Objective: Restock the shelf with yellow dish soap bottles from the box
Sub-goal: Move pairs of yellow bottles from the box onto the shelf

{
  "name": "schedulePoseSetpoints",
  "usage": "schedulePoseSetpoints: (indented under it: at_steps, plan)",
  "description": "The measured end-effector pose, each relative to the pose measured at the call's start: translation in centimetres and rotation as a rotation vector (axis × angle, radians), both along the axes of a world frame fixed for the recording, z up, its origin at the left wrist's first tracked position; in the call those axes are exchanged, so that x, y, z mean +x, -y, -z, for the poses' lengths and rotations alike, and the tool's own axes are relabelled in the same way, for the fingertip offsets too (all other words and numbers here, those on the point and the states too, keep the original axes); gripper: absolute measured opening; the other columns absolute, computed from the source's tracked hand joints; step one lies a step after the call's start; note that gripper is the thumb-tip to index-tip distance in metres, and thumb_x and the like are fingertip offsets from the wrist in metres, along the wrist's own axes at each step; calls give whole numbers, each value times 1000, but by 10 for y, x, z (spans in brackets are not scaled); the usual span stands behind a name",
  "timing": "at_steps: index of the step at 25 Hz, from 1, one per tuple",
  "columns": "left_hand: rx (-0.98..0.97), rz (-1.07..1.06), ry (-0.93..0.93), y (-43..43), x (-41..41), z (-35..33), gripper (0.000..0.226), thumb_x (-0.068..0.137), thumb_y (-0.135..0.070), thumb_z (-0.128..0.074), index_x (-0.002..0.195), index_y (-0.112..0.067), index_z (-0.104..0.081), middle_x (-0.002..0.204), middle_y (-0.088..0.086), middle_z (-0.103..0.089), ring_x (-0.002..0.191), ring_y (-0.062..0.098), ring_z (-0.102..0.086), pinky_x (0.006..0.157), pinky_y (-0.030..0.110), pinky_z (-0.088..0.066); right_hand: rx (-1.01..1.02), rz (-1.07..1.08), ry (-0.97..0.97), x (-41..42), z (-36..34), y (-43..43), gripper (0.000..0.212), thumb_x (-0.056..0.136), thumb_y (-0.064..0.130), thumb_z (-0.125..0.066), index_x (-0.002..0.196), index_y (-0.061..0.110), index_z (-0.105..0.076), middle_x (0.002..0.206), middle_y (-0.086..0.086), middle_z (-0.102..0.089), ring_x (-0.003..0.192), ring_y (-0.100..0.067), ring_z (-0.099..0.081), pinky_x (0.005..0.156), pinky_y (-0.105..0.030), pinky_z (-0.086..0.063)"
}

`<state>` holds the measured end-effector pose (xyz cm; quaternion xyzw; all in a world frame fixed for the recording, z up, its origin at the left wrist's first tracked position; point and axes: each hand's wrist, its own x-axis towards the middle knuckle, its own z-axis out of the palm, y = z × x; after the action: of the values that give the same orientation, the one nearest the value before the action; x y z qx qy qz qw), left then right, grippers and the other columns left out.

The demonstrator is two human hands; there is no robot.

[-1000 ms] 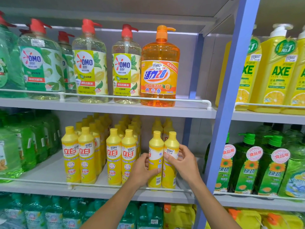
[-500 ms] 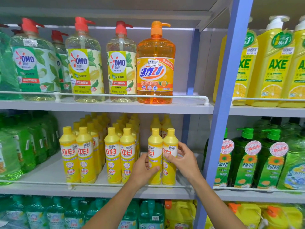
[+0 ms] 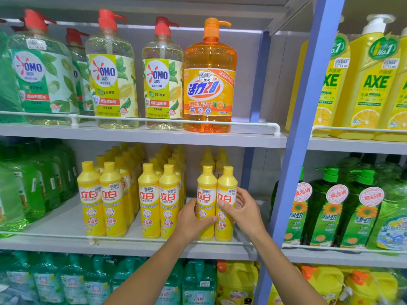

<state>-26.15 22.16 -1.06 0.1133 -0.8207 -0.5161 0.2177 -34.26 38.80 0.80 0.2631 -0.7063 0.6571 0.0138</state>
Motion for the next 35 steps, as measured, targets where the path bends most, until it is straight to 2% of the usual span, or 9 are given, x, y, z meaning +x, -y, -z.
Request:
schedulePoseSetpoints:
  at_steps: [3,7,9,13,19,23,27,30,35]
  plan:
    - [22,8,0,2,2,5,59,78,-20,-85,130,-16,-57,116,-5,-69,98,-4,-63,79,13,-55,33,60,-21,4,4,3,54,77,30,-87,123,28,-58,110,20,-68,97,0,-70,72,-12,-56]
    - [7,-90,-6,0,-5,4,64,71,-31,-90,125,-19,-57,113,-5,-70,100,9,-66,89,32,-59,53,-61,-11,-5,4,-1,49,83,24,-82,128,21,-62,119,9,-73,110,-8,-70,93,-30,-59]
    - [25,-93,-12,0,-7,5,64,69,-32,-91,122,-21,-56,111,-8,-69,100,7,-66,86,29,-58,47,-85,-4,-5,6,-2,52,87,24,-80,134,21,-59,123,8,-72,115,-8,-68,97,-34,-58]
    - [68,-53,-31,-2,-1,13,59,73,-20,-88,121,-25,-54,110,-8,-69,98,0,-64,79,15,-54,-4,56,0,11,20,5,57,81,24,-84,130,26,-56,116,19,-69,104,10,-66,78,-11,-55]
    - [29,-143,-41,1,-12,16,57,68,-20,-92,112,-23,-56,102,-5,-72,90,3,-68,78,26,-60,41,-3,28,1,18,5,50,84,13,-81,126,27,-58,114,17,-70,109,0,-68,76,-10,-53]
    - [44,-137,9,1,-16,26,56,67,-19,-92,113,-18,-59,104,-4,-71,88,0,-66,69,11,-52,172,62,-22,5,35,4,58,77,25,-88,126,30,-58,114,18,-71,103,4,-68,80,-9,-53]
    - [38,-151,76,6,-23,30,53,68,-16,-92,111,-13,-62,102,0,-73,83,2,-66,65,11,-49,251,134,-14,-4,45,10,55,73,30,-91,119,26,-61,111,10,-72,96,3,-69,75,-5,-52]
    - [33,-206,88,5,-35,27,53,67,-21,-92,109,-13,-61,103,1,-72,87,12,-69,75,24,-56,273,156,3,-17,41,18,52,72,31,-91,116,21,-65,108,7,-74,93,0,-70,77,-11,-56]
    - [30,-305,89,4,-60,32,55,68,-28,-92,111,-15,-61,106,2,-73,91,18,-69,82,33,-58,271,210,8,-40,52,34,51,72,38,-90,117,26,-68,106,10,-75,93,-6,-73,87,-36,-62]
